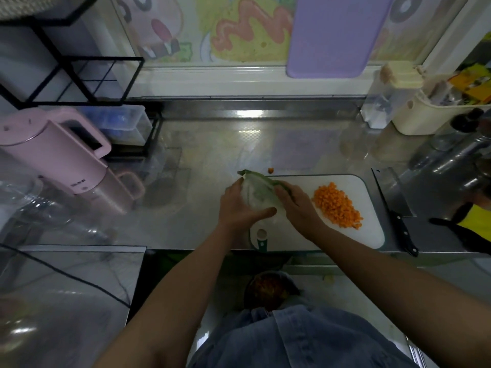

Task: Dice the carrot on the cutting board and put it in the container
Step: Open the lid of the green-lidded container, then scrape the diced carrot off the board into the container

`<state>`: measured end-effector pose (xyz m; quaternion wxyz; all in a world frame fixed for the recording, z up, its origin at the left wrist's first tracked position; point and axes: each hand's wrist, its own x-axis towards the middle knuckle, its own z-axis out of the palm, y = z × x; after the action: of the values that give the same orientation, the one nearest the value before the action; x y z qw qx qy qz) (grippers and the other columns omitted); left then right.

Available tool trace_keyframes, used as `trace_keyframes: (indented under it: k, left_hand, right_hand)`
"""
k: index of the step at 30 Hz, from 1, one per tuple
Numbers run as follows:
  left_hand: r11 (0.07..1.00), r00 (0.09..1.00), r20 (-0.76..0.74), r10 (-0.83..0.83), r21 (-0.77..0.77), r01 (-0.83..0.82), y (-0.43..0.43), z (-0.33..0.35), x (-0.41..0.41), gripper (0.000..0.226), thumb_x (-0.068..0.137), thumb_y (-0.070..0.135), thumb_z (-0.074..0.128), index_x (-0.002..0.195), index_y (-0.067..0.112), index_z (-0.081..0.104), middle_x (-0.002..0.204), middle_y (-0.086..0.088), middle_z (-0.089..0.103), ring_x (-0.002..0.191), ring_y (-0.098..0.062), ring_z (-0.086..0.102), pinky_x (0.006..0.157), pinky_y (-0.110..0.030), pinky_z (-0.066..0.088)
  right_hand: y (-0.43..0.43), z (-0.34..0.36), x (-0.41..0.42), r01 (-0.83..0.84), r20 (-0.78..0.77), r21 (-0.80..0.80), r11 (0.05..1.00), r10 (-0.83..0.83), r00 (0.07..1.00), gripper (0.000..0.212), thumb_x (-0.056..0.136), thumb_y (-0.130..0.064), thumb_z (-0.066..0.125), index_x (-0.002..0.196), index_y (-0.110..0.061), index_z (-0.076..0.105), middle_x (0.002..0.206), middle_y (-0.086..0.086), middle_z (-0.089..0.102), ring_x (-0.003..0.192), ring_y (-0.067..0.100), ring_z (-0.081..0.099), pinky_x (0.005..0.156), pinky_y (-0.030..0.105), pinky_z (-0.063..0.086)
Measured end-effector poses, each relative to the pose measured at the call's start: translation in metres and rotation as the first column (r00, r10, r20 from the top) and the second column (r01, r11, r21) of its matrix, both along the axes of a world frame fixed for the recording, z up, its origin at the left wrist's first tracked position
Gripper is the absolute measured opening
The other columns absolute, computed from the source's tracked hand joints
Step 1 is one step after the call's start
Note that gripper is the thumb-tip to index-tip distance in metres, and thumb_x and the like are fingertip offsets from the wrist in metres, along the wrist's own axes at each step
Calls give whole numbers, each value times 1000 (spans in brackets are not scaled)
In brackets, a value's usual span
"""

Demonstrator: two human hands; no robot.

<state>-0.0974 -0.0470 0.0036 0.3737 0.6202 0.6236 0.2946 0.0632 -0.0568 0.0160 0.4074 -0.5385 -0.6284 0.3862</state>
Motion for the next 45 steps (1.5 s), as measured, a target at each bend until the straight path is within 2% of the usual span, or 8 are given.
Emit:
trace_keyframes:
  k: [9,17,22,28,32,37,40,45]
  left_hand:
    - [935,874,336,351,-177,-308,-19,-3,-80,97,67,18,86,145,13,28,140,-2,38,119,-12,42,92,-23,41]
    - [804,686,424,591,-248,-540,-45,-11,-134,90,70,24,83,139,28,25,135,-2,43,118,-25,51,95,-51,50]
    - [851,755,410,512,-122,-511,-46,-11,-128,95,63,35,86,136,25,26,134,1,44,119,-16,50,94,-34,52]
    - [963,899,360,248,5,-268,-40,-7,-81,114,52,45,90,141,18,24,139,6,39,125,-7,42,97,-19,43]
    - [996,968,246,42,-85,-21,-42,-11,-38,116,58,45,89,147,27,16,144,8,36,126,-8,40,99,-23,40]
    - [950,960,-64,-273,-174,258,-50,-33,5,90,71,41,81,142,17,33,139,-1,42,125,-17,43,104,-29,38]
    - [921,799,-463,-384,-134,365,-61,-47,31,44,83,28,69,122,14,55,123,-8,47,115,-24,46,91,-29,40]
    - [947,650,-706,-281,-95,307,-77,-59,65,32,85,19,60,114,13,47,116,-9,45,103,-24,46,75,-31,38]
  right_hand:
    - [50,-12,-40,219,-342,-604,766,-497,797,54,98,-51,37,132,-13,53,123,10,61,96,22,61,64,26,48]
    - [39,-46,-97,61,-353,-734,677,-457,816,35,94,-1,52,129,7,48,130,26,53,89,26,59,64,26,57]
    - [29,-38,-98,137,-74,-771,622,-301,951,23,98,-21,48,99,0,57,121,22,59,109,32,57,83,23,42]
    - [11,-15,-61,-93,-411,-781,617,-397,820,57,89,-64,43,132,-26,40,121,9,54,107,28,58,85,45,54]
    - [-6,-15,-21,-256,-532,-747,613,-320,784,48,91,-42,53,132,-19,42,130,19,54,107,32,62,77,42,56]
    - [-35,-26,41,111,-389,-763,636,-590,707,44,99,-26,33,138,-6,36,131,25,51,99,38,57,63,38,55]
    - [-56,-34,78,259,-249,-714,650,-582,774,42,100,-30,33,135,-9,40,124,21,55,96,34,60,62,37,52]
    - [-73,-52,102,335,-94,-652,681,-511,855,40,103,-29,32,133,-7,47,123,16,55,86,18,56,68,25,46]
